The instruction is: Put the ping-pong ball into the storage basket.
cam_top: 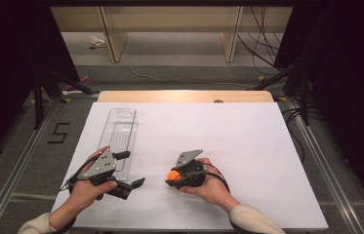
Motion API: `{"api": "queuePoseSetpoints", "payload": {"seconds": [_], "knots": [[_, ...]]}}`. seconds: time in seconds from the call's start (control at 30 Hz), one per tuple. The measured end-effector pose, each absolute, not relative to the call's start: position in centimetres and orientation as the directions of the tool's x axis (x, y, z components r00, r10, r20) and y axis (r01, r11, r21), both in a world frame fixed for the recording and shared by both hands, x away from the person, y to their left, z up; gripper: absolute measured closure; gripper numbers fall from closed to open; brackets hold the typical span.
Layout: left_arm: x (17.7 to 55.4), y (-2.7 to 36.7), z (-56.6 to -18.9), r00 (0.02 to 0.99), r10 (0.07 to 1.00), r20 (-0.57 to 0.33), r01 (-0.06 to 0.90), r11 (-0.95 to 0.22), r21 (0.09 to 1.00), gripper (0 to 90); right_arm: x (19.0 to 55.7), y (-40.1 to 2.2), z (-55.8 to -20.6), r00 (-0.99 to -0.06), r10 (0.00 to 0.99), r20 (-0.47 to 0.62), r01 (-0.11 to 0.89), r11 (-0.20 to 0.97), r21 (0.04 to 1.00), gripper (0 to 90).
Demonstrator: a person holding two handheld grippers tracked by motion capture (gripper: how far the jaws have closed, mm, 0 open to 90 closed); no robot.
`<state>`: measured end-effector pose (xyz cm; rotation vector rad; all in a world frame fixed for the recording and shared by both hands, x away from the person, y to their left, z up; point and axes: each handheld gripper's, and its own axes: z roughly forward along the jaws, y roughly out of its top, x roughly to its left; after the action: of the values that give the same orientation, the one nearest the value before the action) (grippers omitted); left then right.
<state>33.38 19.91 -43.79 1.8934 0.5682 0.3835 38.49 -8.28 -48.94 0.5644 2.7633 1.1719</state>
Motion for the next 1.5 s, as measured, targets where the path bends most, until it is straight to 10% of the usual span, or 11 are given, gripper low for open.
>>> {"api": "queuePoseSetpoints", "payload": {"seconds": [1.5], "knots": [[33.3, 19.9, -43.8, 0.836, 0.549, -0.001, 0.206, -0.312, 0.928, 0.0, 38.7, -8.6, -47.4, -0.924, 0.379, 0.061, 0.291, 0.589, 0.754, 51.4]]}}
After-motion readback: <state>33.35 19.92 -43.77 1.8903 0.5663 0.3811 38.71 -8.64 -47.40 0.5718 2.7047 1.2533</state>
